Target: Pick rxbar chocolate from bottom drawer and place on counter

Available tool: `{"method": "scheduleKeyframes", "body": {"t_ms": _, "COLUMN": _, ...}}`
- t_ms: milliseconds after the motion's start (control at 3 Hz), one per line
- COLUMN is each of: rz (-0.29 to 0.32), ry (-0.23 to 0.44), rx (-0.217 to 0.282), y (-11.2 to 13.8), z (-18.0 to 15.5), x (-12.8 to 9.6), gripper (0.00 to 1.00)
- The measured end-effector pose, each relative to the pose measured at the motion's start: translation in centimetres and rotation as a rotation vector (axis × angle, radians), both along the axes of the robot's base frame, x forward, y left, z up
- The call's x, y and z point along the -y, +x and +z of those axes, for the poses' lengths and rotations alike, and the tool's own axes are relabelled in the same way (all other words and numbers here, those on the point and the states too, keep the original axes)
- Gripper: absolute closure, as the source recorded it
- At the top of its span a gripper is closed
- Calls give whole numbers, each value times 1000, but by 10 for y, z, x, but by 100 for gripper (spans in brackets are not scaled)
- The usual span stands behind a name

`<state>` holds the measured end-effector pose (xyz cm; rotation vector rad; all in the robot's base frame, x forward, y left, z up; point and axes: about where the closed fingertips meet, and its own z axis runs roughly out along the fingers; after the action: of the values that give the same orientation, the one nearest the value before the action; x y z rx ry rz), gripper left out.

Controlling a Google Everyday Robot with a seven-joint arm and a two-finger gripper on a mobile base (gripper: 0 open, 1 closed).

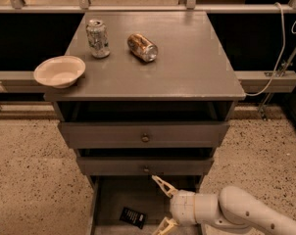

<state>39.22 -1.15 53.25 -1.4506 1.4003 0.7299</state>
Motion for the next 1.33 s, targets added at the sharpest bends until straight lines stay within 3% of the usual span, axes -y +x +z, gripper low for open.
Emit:
{"method": "scheduleKeyframes", "body": {"t_ms": 333, "rz": 20, "ry": -23, "rx": -22, "y": 12, "z": -24, "x": -4, "gripper": 0}}
{"method": "scheduleKeyframes", "body": {"t_ms": 667, "rz": 35, "ry": -58, "rx": -45, "y": 31, "z": -92, "x": -14, "gripper": 0}}
{"method": "scheduleKeyframes", "body": {"t_ms": 1000, "rz": 16, "ry": -78, "rx": -53, "y": 41, "z": -148, "x": -27, "gripper": 0}}
{"method": "scheduleKeyframes", "body": {"t_ms": 1333, "rz": -44, "ry": -77, "rx": -44, "y": 54, "z": -195, "x": -34, "gripper": 0}}
